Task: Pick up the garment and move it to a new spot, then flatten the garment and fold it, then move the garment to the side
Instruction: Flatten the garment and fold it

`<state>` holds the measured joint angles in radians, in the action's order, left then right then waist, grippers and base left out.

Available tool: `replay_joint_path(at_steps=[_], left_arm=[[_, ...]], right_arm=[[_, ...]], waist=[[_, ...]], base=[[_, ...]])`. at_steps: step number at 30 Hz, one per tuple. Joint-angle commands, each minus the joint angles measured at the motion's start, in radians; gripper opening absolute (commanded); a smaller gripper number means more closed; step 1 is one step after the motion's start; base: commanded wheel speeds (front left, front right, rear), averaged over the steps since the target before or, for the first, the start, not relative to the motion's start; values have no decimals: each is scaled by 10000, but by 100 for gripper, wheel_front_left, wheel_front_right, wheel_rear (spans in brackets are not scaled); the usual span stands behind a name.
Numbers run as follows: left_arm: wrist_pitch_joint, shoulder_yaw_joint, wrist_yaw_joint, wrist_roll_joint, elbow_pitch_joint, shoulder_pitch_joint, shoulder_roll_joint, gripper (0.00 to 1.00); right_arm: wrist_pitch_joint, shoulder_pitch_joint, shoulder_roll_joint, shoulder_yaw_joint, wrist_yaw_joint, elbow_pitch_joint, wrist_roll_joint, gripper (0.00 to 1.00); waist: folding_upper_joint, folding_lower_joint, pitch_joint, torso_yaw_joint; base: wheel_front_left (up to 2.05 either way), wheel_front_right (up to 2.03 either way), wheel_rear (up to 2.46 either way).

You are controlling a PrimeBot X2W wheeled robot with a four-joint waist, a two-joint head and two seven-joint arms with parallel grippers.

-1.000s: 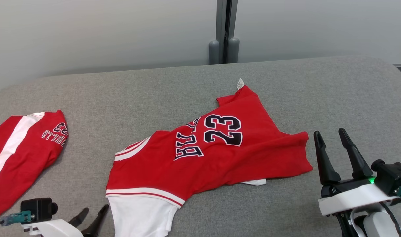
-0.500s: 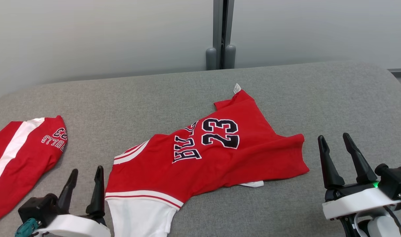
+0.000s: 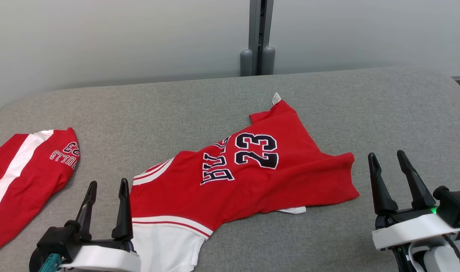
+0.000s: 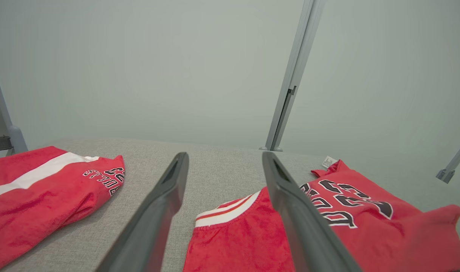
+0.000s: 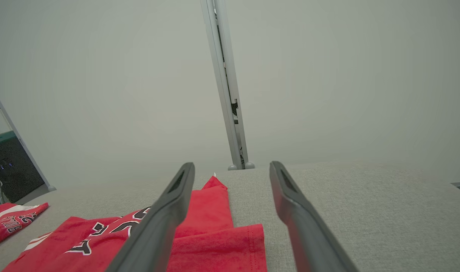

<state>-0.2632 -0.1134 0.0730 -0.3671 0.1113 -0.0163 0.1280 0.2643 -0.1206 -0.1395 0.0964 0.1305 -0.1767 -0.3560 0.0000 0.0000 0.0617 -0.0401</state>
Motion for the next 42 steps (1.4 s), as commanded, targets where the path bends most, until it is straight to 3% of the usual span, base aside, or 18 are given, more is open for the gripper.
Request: replay_joint_path(at_steps=[1,5,8,17,25,26,27,29,38,42], left_arm=[[-15,168,-145,149,-37,-15,-42,100],[-15,534,-502,475,-72,71,-306,100],[-16,767,-715,614,-74,142,-409,100],[-13,1004,-1223,944,92,526,-640,100],[-13,1137,-1426,1045,306,700,-733,100],[-13,1157,-1442,1062,328,699,-737,100],[-13,1182,-1470,1060,348,699,-743,100],[-13,1216,-1501,1073,387,695,-750,100],[-12,1338,-1573,1020,537,529,-761,100],[-14,1393,-1598,910,643,470,-758,100]], right_arm=[[0,-24,-62,-29,5,-66,30,100],[0,-143,-256,92,5,-519,-50,100],[-177,-485,-543,393,5,-1556,-230,100],[-2805,-2329,-1041,1475,3,-4257,-1405,100],[-4370,-2712,-1084,2011,5,-5333,-2479,100],[-4402,-2685,-1101,2070,5,-5360,-2570,93],[-4381,-2654,-1112,2115,5,-5355,-2673,49],[-4262,-2584,-1148,2202,5,-5285,-2870,0],[-4479,-2155,-1567,2517,3,-3676,-4572,0],[-5102,-1605,-2241,2502,5,-2278,-5524,0]], waist=[[0,0,4,19],[0,0,58,34],[0,0,168,1],[0,0,719,161],[0,0,875,506],[0,0,868,530],[0,0,858,550],[0,0,827,572],[0,0,562,403],[0,0,472,249]], base=[[0,0,0],[0,0,0],[0,0,0],[0,0,0],[0,0,0],[0,0,0],[0,0,0],[0,0,0],[0,0,0],[0,0,0]])
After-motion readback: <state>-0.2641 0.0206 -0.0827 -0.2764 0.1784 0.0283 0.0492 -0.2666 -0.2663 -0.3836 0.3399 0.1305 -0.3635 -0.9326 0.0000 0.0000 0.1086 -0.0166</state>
